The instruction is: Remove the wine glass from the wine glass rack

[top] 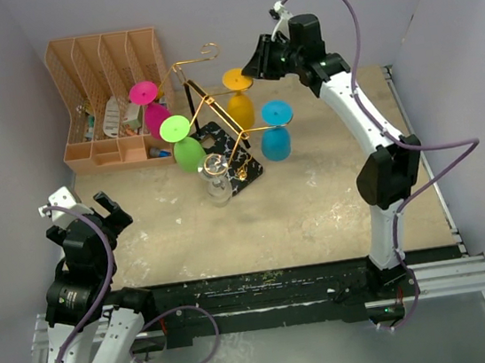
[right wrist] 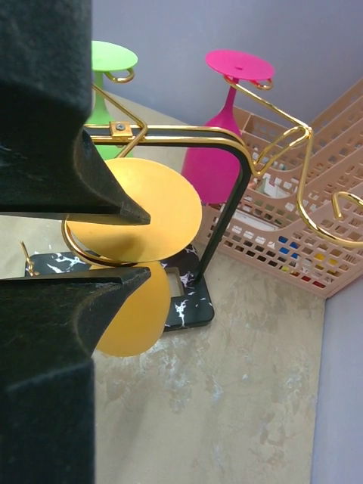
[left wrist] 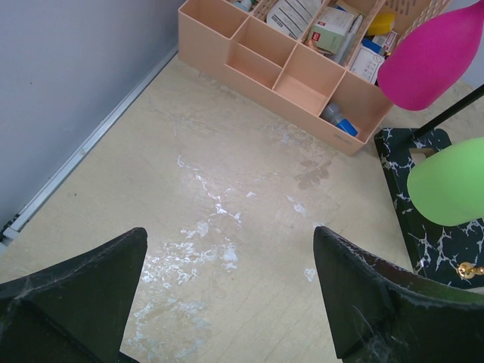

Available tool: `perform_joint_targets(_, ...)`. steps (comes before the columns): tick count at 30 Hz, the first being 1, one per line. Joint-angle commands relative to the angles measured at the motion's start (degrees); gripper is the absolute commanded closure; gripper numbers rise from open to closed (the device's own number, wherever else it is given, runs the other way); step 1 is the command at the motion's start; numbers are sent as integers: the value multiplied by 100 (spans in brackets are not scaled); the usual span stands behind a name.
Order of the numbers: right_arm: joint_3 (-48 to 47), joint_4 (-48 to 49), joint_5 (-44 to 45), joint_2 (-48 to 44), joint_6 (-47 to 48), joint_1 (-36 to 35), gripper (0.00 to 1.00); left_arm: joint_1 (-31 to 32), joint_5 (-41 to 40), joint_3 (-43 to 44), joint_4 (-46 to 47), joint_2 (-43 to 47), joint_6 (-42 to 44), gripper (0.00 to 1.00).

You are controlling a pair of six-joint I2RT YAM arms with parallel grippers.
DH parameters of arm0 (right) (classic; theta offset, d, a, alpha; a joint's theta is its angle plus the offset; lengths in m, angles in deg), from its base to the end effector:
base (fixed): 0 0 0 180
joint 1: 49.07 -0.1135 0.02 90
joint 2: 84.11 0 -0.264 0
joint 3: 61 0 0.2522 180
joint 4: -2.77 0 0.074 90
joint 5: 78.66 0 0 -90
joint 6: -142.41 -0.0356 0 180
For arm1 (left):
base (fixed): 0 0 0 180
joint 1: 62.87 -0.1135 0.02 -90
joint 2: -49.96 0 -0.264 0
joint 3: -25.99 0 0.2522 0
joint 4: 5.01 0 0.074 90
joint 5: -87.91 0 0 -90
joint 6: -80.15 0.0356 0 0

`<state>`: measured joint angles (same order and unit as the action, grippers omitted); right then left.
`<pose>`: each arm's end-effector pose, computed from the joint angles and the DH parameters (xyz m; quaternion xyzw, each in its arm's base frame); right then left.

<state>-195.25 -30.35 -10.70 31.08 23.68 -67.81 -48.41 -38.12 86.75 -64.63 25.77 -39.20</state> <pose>0.4451 0.1651 0.4088 -0.0498 0.7811 0.3810 0.4922 0.0791 0.0012 0.3317 -0.2719 0.7644 0.0437 0.5829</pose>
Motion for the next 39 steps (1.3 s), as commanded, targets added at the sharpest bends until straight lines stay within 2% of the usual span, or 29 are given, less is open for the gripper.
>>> perform_joint_targets(1,0,346,-129,-465,17,-24,69,39,0,-17,255,0,61,7)
perform_joint_targets(15,126,562,-386,-487,-115,-33,69,39,8,-16,262,3,70,7)
perform_joint_targets(17,153,529,-244,-504,-117,-33,69,40,11,-17,262,0,69,7)
perform_joint_targets(20,206,427,339,-596,-67,-33,63,38,16,-19,263,8,70,6)
perform_joint_targets(22,250,424,505,-640,-14,-33,61,34,10,-21,262,10,69,6)
perform_joint_targets(39,49,301,187,-406,92,-59,63,38,23,-16,264,-7,69,6)
